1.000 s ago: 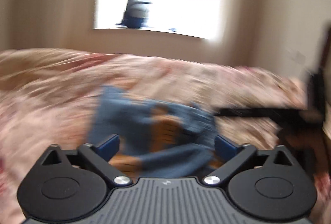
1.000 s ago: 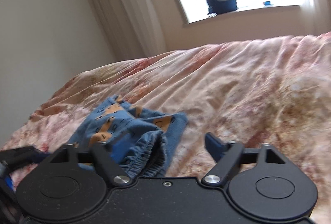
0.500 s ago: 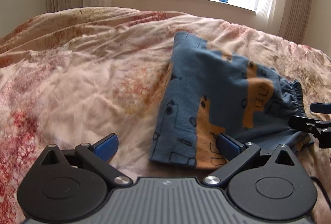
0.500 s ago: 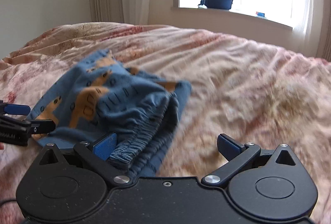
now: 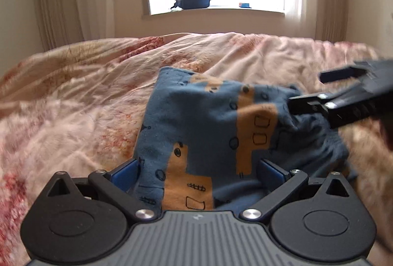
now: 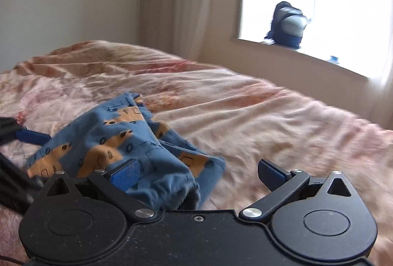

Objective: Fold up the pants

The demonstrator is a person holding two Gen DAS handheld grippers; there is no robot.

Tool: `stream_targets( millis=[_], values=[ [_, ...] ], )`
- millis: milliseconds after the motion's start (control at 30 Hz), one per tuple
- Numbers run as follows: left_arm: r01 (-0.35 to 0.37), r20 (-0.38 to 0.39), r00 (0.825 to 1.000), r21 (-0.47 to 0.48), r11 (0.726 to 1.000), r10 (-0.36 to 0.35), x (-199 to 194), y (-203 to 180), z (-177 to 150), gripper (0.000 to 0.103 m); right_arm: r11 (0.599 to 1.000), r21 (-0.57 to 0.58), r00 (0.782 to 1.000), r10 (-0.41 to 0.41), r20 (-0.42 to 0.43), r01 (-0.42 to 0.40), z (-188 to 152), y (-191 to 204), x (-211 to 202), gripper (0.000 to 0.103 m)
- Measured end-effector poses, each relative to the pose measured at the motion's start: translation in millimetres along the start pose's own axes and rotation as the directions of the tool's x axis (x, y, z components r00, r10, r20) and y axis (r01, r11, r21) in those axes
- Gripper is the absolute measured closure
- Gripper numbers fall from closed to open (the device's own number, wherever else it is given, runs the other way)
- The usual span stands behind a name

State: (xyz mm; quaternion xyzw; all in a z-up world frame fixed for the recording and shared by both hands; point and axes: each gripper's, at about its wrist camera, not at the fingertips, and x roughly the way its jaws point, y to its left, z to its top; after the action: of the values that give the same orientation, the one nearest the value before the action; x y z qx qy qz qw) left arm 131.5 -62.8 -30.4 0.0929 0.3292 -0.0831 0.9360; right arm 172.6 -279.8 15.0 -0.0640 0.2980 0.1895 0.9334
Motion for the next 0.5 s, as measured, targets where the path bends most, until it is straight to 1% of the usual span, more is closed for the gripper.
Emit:
stream_targets(
  millis=[33, 67, 133, 200, 267, 367, 433, 467, 500],
  values=[
    [-0.006, 0.013, 1.0, 0.012, 1.0, 0.005, -0.1, -0.7, -3.8, 0.0, 1.0, -0.014, 1.0, 0.003, -0.022, -0.003, -0.3, -2.5, 7.9, 0.001],
    [-0.009, 0.024, 1.0, 0.016, 1.0, 0.009, -0.9, -1.0, -7.4, 0.0, 0.999, -0.037, 0.999, -0.012, -0.038, 0.011, -1.2, -4.4, 14.6, 0.001],
    [-0.014, 0.031, 0.999, 0.015, 1.0, 0.013, -0.9, -0.3, -12.1, 0.0, 0.997, -0.072, 0.998, -0.036, -0.043, 0.032, -4.2, -7.3, 22.4, 0.001],
    [-0.021, 0.037, 0.999, 0.021, 1.0, 0.02, -0.7, -1.4, -15.0, 0.0, 0.997, -0.051, 0.998, -0.059, -0.033, 0.057, -7.0, -15.1, 24.7, 0.001],
    [-0.024, 0.045, 0.999, 0.025, 0.999, 0.022, -1.6, -1.6, -16.5, 0.0, 0.994, -0.027, 0.994, -0.108, -0.028, 0.107, -9.3, -23.4, 25.1, 0.001],
    [-0.002, 0.036, 0.999, 0.028, 1.0, 0.001, -6.3, 2.8, -12.6, 0.0, 0.993, 0.038, 0.993, -0.114, -0.031, 0.115, -12.8, -35.6, 16.6, 0.001],
    [0.025, 0.033, 0.999, 0.021, 0.999, -0.026, -13.6, 11.9, -5.9, 0.0, 0.99, 0.007, 0.99, -0.139, 0.001, 0.139, -11.3, -25.6, 4.2, 0.001],
    [0.029, 0.058, 0.998, 0.005, 1.0, -0.03, -19.7, 18.3, -2.5, 0.0, 0.989, -0.015, 0.989, -0.148, 0.021, 0.148, -10.8, -17.4, -3.6, 0.001],
    [0.026, 0.088, 0.996, -0.011, 1.0, -0.025, -24.3, 24.1, 0.3, 0.0, 0.99, -0.022, 0.99, -0.137, 0.039, 0.137, -11.2, -9.6, -11.5, 0.001]
  ],
)
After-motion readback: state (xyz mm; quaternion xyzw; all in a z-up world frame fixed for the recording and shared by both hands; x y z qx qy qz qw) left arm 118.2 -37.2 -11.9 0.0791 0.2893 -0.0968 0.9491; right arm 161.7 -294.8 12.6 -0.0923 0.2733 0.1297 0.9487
